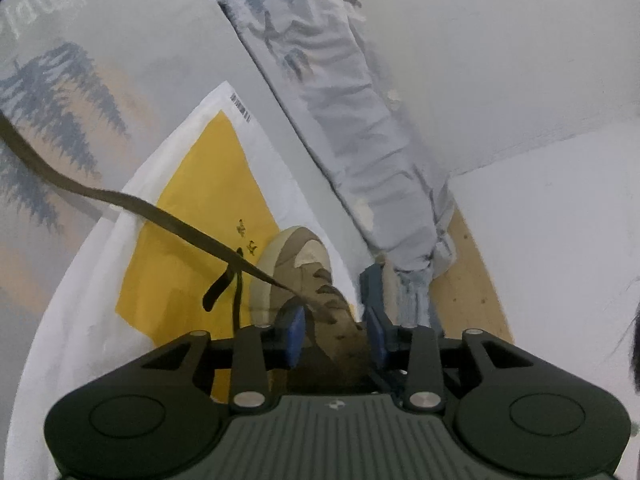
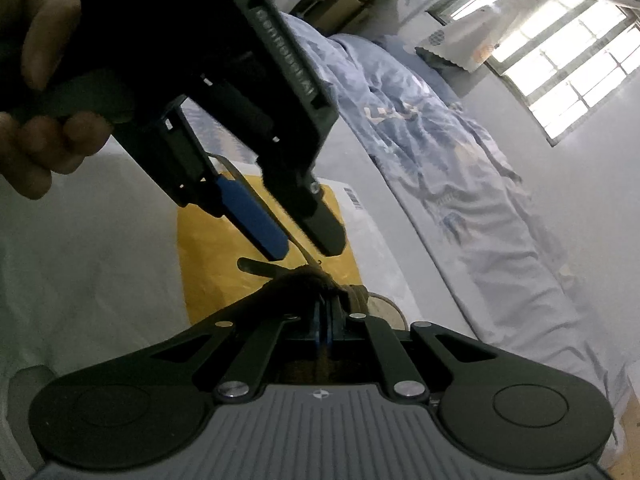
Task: Lace up shoes with both hands
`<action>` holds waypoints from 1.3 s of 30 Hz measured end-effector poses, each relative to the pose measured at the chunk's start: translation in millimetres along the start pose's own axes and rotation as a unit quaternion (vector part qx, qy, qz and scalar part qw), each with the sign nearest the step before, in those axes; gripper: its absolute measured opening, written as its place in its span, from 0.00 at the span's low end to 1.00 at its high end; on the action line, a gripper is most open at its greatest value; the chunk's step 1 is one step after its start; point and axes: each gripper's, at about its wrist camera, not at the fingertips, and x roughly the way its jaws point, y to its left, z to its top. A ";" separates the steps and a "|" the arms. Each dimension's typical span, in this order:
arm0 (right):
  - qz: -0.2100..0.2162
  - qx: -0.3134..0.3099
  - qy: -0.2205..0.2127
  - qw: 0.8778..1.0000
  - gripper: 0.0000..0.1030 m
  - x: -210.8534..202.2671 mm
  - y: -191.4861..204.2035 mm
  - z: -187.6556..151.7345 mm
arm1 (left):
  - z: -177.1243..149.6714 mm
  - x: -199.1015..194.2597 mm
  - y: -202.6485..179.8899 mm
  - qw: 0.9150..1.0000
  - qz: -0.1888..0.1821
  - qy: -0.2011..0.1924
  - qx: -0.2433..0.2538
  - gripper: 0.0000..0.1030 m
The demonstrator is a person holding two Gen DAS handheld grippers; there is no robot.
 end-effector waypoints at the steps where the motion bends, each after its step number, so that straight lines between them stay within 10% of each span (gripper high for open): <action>1: 0.000 0.000 0.000 1.000 0.02 0.5 -0.1 -0.2 | 0.8 -0.7 1.3 1.000 0.000 -0.002 -0.004 0.31; 18: -0.001 0.012 -0.012 1.000 0.02 6.4 -7.4 -4.8 | -17.9 10.3 33.8 0.984 -0.015 -0.012 -0.179 0.19; 39: -0.010 0.014 -0.011 1.000 0.05 7.9 -11.9 -7.5 | -13.3 -0.7 27.5 0.986 -0.013 -0.039 -0.160 0.00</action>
